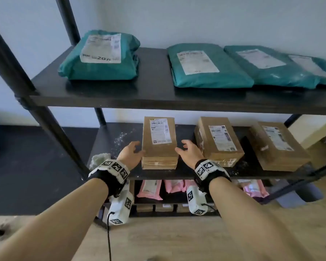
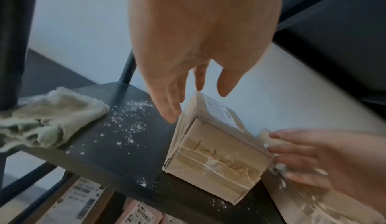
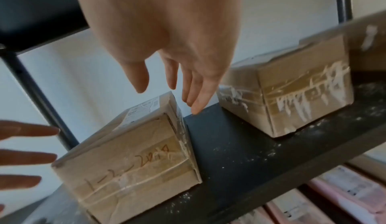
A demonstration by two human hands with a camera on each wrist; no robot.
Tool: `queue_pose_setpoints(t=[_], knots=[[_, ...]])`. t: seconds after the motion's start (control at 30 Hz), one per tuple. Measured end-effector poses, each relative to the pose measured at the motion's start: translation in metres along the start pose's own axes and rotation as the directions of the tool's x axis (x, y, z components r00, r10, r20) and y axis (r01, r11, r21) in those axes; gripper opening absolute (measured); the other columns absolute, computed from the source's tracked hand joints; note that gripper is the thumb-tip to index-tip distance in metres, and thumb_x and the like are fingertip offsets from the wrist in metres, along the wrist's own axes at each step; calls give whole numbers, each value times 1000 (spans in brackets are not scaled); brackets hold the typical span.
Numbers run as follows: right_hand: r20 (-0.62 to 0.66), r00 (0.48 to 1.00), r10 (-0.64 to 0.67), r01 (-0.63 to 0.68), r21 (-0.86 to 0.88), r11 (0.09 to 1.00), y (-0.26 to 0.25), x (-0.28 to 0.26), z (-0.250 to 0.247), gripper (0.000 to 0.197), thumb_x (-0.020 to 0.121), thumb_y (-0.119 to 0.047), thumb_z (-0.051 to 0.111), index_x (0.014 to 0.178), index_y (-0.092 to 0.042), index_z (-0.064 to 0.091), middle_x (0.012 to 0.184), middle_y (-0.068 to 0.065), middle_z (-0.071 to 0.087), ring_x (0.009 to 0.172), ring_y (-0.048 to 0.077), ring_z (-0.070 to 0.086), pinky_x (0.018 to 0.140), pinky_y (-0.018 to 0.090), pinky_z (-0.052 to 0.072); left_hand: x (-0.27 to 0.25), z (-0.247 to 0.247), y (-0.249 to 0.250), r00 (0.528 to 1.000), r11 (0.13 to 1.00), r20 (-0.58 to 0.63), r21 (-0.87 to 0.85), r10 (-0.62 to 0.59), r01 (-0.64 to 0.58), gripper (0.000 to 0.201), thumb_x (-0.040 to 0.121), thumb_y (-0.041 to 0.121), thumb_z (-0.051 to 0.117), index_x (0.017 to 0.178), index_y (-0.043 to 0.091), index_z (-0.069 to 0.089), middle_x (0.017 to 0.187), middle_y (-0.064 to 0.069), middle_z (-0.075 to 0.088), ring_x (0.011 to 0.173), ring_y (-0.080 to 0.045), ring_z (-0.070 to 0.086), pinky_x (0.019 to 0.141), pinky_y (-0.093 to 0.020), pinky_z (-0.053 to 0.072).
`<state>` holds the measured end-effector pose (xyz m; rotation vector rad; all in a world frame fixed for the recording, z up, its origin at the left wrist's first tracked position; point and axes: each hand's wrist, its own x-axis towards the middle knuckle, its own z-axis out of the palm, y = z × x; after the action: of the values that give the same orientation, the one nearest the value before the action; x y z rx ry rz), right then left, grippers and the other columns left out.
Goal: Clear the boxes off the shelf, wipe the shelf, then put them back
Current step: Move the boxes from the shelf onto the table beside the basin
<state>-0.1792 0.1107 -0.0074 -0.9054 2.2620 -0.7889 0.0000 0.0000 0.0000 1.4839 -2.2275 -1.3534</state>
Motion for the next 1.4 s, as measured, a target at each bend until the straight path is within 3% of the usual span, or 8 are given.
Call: queue_pose_setpoints(t=[0.17, 0.27, 0.57, 0.7, 0.8, 0.9, 1.1, 1.4], knots=[[184, 980, 78, -118, 218, 969, 10, 37, 5, 69, 85, -13, 65, 146, -18, 34, 148, 7, 41, 134, 24, 41, 111, 43, 37, 30, 8, -12, 992, 966, 80, -232, -97, 114, 57, 92, 20, 58, 144, 19, 35, 148, -7, 40, 134, -23, 40, 110, -46, 36], [297, 946, 132, -252, 410, 877, 13, 47, 7, 74, 82, -2, 64, 146, -26, 34, 145, 3, 44, 128, 26, 46, 106, 49, 41, 39, 15, -17, 981, 927, 116, -328, -153, 183, 53, 92, 15, 57, 141, 22, 40, 141, -7, 49, 120, -23, 51, 94, -40, 46], [313, 944, 102, -276, 581, 766, 22, 23, 2, 71, 84, 12, 57, 142, -25, 42, 136, 3, 54, 117, 24, 56, 103, 45, 45, 19, 21, -26, 975, 845, 165, -490, -152, 214, 53, 90, 5, 58, 136, 27, 47, 114, 0, 64, 113, -23, 59, 101, -42, 44], [299, 948, 105, -270, 591, 760, 19, -18, 4, 69, 84, 15, 55, 141, -23, 42, 126, 4, 59, 111, 24, 59, 92, 40, 52, -15, 15, -33, 978, 841, 178, -507, -112, 189, 60, 86, -2, 63, 137, 24, 46, 107, -6, 67, 101, -28, 64, 97, -47, 49], [275, 955, 111, -256, 574, 778, 19, -56, 12, 70, 84, 15, 56, 142, -21, 41, 121, 4, 60, 108, 24, 60, 92, 40, 52, -49, 10, -47, 980, 844, 182, -509, -84, 167, 61, 83, -4, 65, 136, 20, 47, 110, -11, 67, 108, -35, 63, 98, -50, 49], [247, 961, 121, -243, 559, 793, 14, -102, 30, 68, 86, 13, 54, 142, -23, 40, 113, 6, 60, 91, 18, 63, 76, 33, 54, -89, 2, -66, 981, 834, 186, -530, -59, 150, 59, 83, -5, 64, 135, 19, 47, 109, -12, 65, 105, -33, 62, 96, -47, 50], [284, 951, 120, -261, 538, 802, 11, -190, 92, 72, 80, 8, 59, 136, -34, 44, 138, 7, 52, 119, 29, 54, 103, 50, 44, -181, -24, -130, 982, 804, 175, -573, -70, 159, 59, 82, -7, 64, 133, 19, 49, 99, -5, 65, 97, -28, 64, 87, -43, 55], [468, 884, 11, -278, 505, 817, -56, -285, 209, 68, 82, 13, 56, 135, -28, 45, 119, 11, 61, 110, 28, 59, 91, 42, 51, -298, -109, -245, 972, 749, 60, -627, -229, 215, 58, 83, -8, 62, 132, 19, 50, 120, -18, 62, 107, -32, 63, 88, -40, 54]])
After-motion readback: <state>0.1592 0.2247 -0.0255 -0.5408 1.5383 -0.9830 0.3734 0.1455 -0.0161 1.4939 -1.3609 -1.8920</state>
